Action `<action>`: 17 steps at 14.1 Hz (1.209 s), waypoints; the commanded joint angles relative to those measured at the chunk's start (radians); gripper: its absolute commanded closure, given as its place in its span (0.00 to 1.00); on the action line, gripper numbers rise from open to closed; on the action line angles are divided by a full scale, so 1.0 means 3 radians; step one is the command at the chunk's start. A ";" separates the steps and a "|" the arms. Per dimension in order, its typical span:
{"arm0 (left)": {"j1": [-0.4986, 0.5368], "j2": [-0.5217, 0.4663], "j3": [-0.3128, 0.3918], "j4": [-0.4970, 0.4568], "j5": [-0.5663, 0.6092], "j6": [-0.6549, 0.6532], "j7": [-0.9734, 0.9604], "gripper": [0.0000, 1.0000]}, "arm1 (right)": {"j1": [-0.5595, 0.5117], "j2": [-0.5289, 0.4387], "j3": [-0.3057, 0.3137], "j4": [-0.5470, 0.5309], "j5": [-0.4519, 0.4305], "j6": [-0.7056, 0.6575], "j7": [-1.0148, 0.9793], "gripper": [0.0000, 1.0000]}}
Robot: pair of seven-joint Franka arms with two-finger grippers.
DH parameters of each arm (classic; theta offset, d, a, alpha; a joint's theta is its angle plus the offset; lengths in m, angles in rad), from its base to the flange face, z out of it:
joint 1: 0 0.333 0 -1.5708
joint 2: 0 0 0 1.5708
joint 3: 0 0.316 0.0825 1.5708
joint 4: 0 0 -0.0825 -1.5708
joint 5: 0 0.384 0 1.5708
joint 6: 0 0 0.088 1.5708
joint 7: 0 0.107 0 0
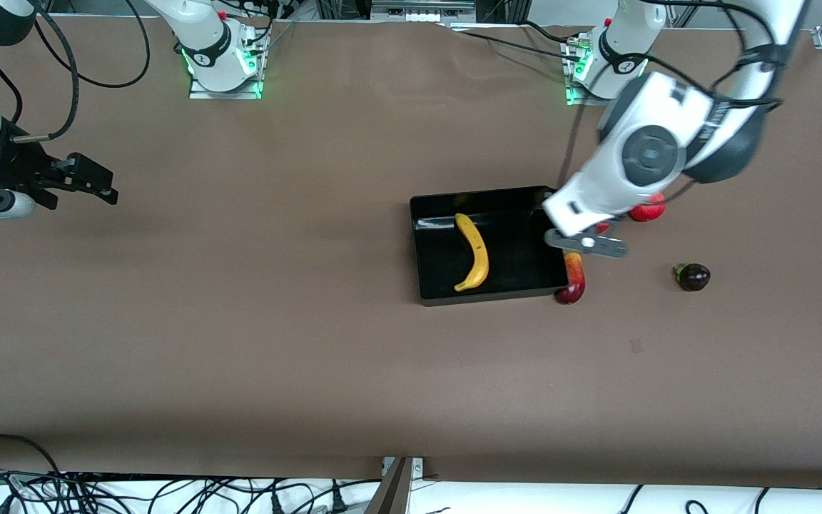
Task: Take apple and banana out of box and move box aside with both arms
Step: 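Reach the left gripper into the tray and grasp the yellow banana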
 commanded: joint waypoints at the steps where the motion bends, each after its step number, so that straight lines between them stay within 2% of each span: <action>1: -0.0401 0.0655 0.0026 0.0338 0.0096 0.0377 -0.0551 0.00 | 0.0005 -0.0014 0.0008 0.0033 -0.0051 -0.0021 0.0004 0.00; 4: -0.0468 0.1115 0.0021 0.0236 0.0367 0.0950 -0.0557 0.00 | 0.0005 -0.0009 0.0008 0.0028 -0.0051 -0.0026 -0.0006 0.00; 6: -0.0509 0.1229 0.0026 0.0083 0.0572 0.1278 -0.0603 0.00 | 0.0005 -0.0009 0.0008 0.0028 -0.0051 -0.0036 -0.0011 0.00; 10: -0.0514 0.1438 0.0031 0.0031 0.0608 0.1601 -0.0633 0.00 | 0.0005 -0.0014 0.0008 0.0023 -0.0051 -0.0047 -0.0026 0.00; 11: -0.0525 0.1474 0.0031 0.0036 0.0613 0.1617 -0.0633 0.28 | 0.0010 -0.0014 0.0008 0.0028 -0.0056 -0.0047 -0.0026 0.00; 12: -0.0525 0.1479 0.0031 0.0031 0.0614 0.1612 -0.0644 0.63 | 0.0010 -0.0014 0.0008 0.0028 -0.0056 -0.0047 -0.0026 0.00; 13: -0.0525 0.1480 0.0031 0.0031 0.0614 0.1612 -0.0659 0.85 | 0.0010 -0.0014 0.0008 0.0028 -0.0051 -0.0047 -0.0026 0.00; 14: -0.0515 0.1474 0.0031 0.0016 0.0614 0.1602 -0.0669 0.98 | 0.0010 -0.0014 0.0008 0.0028 -0.0051 -0.0047 -0.0021 0.00; 17: -0.0499 0.1332 0.0026 0.0031 0.0614 0.1459 -0.0781 1.00 | 0.0005 -0.0014 0.0008 0.0023 -0.0051 -0.0047 -0.0021 0.00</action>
